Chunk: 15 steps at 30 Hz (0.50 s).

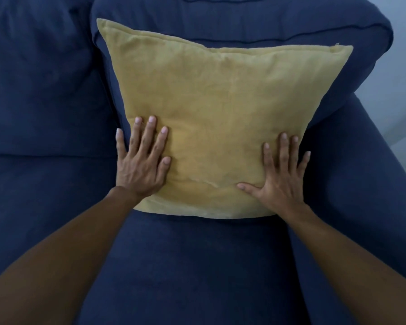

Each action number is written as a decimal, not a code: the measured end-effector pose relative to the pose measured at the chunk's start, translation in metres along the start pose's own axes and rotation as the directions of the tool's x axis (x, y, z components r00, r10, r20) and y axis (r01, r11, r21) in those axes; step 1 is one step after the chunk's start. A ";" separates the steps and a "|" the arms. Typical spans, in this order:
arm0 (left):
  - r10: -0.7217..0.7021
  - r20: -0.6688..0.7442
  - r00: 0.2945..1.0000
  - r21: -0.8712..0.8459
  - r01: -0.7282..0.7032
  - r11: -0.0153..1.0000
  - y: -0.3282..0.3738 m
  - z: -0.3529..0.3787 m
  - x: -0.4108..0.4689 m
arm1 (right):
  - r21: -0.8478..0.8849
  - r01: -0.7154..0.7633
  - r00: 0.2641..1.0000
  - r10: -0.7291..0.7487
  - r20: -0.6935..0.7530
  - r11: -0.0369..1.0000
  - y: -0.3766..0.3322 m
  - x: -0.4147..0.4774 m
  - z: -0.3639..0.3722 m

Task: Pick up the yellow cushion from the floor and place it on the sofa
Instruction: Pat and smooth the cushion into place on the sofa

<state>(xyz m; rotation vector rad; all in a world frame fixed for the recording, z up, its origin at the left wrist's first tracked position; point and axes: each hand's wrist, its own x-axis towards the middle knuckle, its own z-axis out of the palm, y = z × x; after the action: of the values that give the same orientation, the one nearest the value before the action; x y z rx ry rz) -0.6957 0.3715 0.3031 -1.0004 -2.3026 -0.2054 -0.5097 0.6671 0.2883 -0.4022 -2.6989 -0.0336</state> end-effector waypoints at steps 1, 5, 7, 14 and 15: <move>-0.014 0.011 1.000 -0.008 0.014 1.000 -0.003 -0.003 -0.003 | 0.005 -0.013 1.000 0.013 0.015 1.000 0.004 -0.002 -0.001; -0.055 0.018 0.998 -0.051 0.056 0.997 -0.007 -0.015 -0.020 | 0.053 -0.017 0.999 0.019 -0.037 0.998 0.007 -0.015 -0.008; -0.021 0.001 1.000 -0.064 0.021 0.998 0.000 -0.018 -0.032 | 0.079 0.027 0.995 -0.019 -0.098 0.997 -0.002 -0.025 -0.010; 0.031 0.014 0.999 -0.103 -0.030 0.994 0.063 -0.004 -0.065 | 0.105 0.192 0.977 -0.179 -0.118 0.976 -0.057 -0.046 0.010; 0.020 0.015 1.000 -0.103 -0.018 0.994 0.067 0.000 -0.067 | 0.103 0.184 0.978 -0.172 -0.116 0.978 -0.061 -0.046 0.014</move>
<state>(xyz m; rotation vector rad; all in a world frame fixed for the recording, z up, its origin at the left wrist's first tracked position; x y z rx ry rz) -0.6130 0.3780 0.2567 -1.0783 -2.3160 -0.3125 -0.4920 0.5969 0.2593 -0.1199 -2.6081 0.0459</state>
